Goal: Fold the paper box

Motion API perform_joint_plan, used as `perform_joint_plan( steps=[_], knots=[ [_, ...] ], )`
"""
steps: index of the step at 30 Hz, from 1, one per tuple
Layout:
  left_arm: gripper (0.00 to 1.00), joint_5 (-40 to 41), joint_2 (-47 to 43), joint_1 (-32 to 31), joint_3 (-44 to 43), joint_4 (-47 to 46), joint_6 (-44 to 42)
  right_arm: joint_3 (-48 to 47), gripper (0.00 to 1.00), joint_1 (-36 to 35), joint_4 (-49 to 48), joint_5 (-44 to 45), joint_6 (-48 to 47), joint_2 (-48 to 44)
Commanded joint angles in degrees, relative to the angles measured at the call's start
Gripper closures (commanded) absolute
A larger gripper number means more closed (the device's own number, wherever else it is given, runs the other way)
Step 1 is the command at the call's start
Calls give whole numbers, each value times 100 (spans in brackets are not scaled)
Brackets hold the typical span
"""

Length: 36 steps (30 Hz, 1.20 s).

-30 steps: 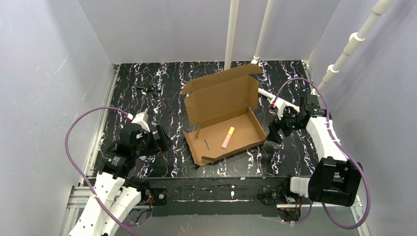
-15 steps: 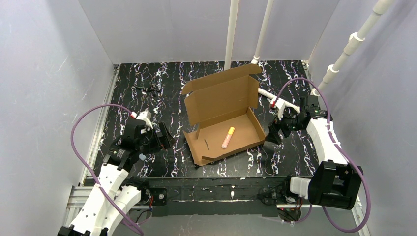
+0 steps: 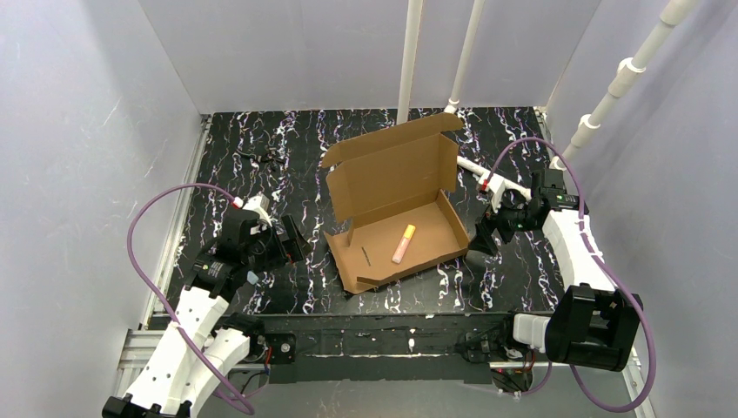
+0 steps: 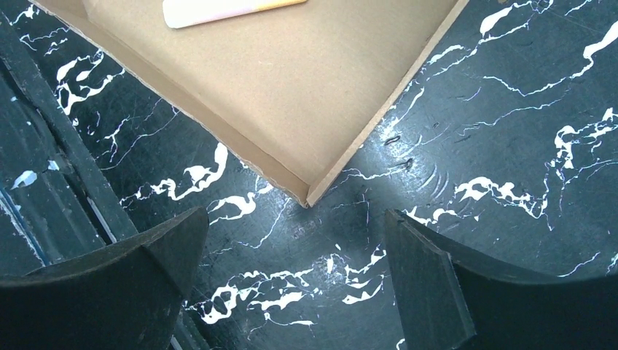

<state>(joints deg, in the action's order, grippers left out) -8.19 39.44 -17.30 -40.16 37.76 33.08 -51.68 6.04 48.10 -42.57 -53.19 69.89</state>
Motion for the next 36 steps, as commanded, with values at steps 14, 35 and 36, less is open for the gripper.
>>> perform_joint_plan(
  steps=[14,35,36],
  knots=[
    [2,-225,-93,35,129,22,331,-28,2,28,135,-420,-152,-211],
    [2,1630,802,37,-1182,1400,-122,395,2,27,-352,-1014,-97,-628],
    [2,1624,933,36,-1295,1430,-173,396,2,28,-336,-1068,-95,-632]
  ],
)
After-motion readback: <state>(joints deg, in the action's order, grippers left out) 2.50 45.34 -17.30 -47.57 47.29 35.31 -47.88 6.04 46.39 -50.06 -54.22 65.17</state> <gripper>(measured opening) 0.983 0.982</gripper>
